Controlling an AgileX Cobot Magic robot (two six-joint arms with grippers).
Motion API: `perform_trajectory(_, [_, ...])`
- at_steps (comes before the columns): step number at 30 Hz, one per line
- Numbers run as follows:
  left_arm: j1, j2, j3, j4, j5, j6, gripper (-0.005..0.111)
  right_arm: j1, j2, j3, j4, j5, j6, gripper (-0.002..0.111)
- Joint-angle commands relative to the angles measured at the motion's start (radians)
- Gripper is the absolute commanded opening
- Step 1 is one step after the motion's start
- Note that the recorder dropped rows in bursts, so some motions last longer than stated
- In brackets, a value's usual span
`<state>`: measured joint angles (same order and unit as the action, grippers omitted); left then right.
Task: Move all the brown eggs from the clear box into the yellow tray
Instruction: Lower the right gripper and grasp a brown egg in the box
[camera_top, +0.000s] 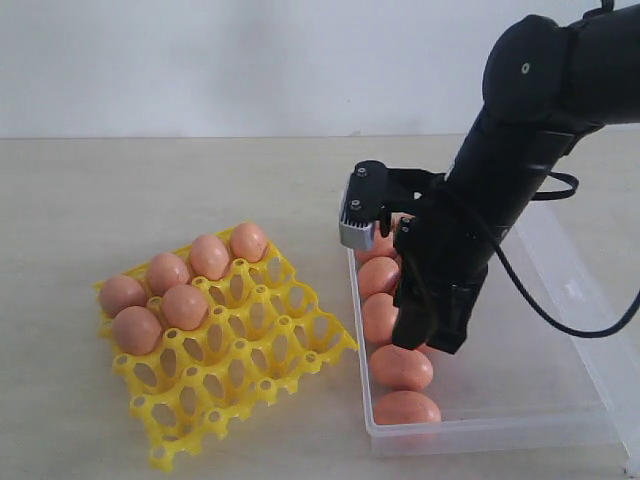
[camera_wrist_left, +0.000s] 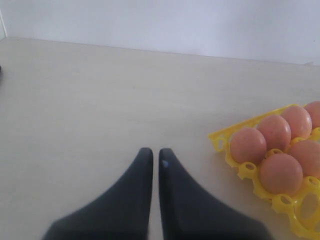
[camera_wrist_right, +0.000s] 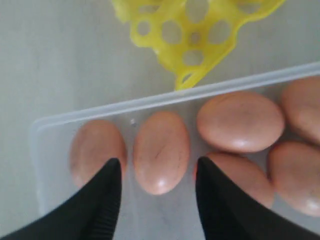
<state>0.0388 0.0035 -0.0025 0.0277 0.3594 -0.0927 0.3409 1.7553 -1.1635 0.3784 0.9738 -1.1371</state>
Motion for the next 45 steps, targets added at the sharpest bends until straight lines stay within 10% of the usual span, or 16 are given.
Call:
perform_trajectory(1, [0.003, -0.003, 0.003, -0.002, -0.004, 0.005, 0.004, 0.02, 0.001, -0.005, -0.02, -0.128, -0.028, 0.046])
perform_trajectory(30, [0.003, -0.003, 0.003, -0.002, -0.004, 0.005, 0.004, 0.018, 0.204, 0.038, 0.0, -0.183, 0.009, 0.045])
perform_trajectory(36, [0.003, -0.003, 0.003, -0.002, -0.004, 0.005, 0.004, 0.018, 0.209, 0.038, 0.082, -0.207, 0.015, 0.0])
perform_trajectory(45, [0.003, -0.003, 0.003, -0.002, -0.004, 0.005, 0.004, 0.018, 0.209, 0.038, 0.109, -0.202, 0.176, 0.0])
